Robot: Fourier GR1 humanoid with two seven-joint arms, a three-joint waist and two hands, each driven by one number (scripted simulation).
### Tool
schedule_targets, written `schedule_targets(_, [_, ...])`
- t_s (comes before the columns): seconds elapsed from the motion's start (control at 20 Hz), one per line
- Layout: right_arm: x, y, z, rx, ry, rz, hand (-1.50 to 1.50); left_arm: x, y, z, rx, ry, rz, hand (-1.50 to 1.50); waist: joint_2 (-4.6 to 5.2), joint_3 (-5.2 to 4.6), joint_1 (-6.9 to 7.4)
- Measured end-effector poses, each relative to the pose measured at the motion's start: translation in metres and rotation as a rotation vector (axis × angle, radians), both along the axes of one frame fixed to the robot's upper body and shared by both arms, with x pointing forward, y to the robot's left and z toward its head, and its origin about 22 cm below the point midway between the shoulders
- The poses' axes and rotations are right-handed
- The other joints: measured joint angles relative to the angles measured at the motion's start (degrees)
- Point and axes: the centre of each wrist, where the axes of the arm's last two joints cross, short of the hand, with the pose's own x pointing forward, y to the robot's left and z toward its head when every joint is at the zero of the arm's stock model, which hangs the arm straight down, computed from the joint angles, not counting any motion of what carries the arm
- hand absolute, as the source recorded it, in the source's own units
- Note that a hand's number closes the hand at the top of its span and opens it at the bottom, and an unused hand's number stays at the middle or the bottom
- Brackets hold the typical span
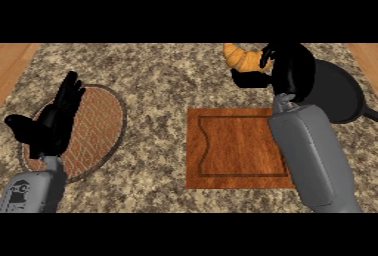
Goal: Pick the croissant from the cutting board and place it in the pan
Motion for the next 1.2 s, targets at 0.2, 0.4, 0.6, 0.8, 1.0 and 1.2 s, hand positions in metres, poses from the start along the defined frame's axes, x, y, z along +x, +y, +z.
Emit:
schedule_targets(0.2, [0.011,-0.057,-0.004,0.051,-0.041,-0.054,1.5,-0.001,-0.001,0.0,-0.005,0.0,-0.001,0.0,0.09,0.02,0.18])
schedule_targets(0.4, [0.02,-0.115,-0.016,0.026,-0.053,-0.119,1.5,-0.002,0.002,0.001,-0.002,-0.006,-0.01,0.0,0.23,0.02,0.52])
schedule_targets(0.6, [0.024,-0.169,-0.034,-0.038,-0.043,-0.176,1.5,0.003,-0.004,0.0,-0.005,-0.003,-0.016,0.0,0.51,0.05,1.04])
schedule_targets(0.8, [0.024,-0.216,-0.043,-0.116,-0.028,-0.253,1.5,0.004,-0.008,0.003,-0.004,-0.009,-0.033,0.0,0.84,0.11,1.96])
schedule_targets(1.0, [0.02,-0.247,-0.056,-0.135,-0.016,-0.301,1.5,0.005,-0.015,0.002,-0.003,-0.019,-0.044,0.0,1.28,0.2,2.93])
schedule_targets(1.2, [0.014,-0.266,-0.064,-0.131,-0.012,-0.327,1.5,0.008,-0.018,0.007,-0.003,-0.024,-0.063,0.0,1.65,0.3,3.75])
